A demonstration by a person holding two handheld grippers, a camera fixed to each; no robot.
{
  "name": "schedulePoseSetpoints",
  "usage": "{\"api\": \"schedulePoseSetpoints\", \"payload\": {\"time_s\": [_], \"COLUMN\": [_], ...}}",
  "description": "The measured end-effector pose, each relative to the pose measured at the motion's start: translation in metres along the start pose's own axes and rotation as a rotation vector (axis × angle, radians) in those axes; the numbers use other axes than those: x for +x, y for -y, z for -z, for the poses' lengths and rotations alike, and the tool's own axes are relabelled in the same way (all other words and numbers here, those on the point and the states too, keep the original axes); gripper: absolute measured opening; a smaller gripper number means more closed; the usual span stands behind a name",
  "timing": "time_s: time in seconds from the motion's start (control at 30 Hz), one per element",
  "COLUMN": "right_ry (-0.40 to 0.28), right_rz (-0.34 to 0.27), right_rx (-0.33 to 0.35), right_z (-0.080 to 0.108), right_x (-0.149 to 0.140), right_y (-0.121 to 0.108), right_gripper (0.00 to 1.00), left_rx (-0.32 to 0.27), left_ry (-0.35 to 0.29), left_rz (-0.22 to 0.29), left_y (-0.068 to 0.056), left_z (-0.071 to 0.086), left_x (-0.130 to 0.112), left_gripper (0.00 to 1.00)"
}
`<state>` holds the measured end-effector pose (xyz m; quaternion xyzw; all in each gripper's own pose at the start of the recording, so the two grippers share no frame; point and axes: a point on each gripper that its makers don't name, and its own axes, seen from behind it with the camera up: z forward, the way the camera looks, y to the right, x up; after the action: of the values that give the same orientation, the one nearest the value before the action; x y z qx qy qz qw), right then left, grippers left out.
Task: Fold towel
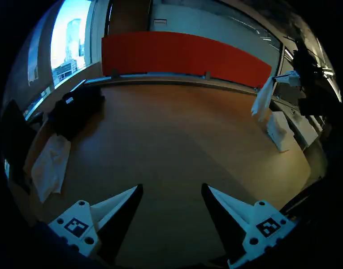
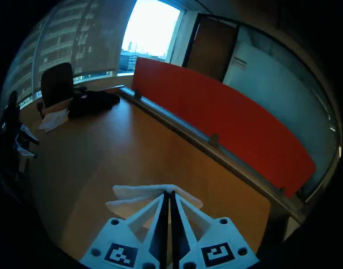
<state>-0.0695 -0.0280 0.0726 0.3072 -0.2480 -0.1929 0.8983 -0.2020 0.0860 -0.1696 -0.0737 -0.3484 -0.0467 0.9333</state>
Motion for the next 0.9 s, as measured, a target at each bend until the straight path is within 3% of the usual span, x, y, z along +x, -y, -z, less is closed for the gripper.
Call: {"api": "schedulePoseSetpoints", "payload": {"time_s": [0.47,0.9], "right_ry": [0.041,0.070], "right_rz": [-0.049,-0.086], "right_rx": [-0.072,-0.124], "right_z": [0.015,0.025], "right_x": [-0.028,-0.049], "right_y": [-0.062,-0.106], "right_gripper": [0.02,0.02], "left_rx": [0.000,0.001], "left_ry": [0.012,0.019], "left_rz": [-0.019,-0.036], "left_y": [-0.011,-0.018], "left_z": [-0.008,-0.014], "left_x": [0.004,0.010], "left_gripper": [0.97,0.97]}}
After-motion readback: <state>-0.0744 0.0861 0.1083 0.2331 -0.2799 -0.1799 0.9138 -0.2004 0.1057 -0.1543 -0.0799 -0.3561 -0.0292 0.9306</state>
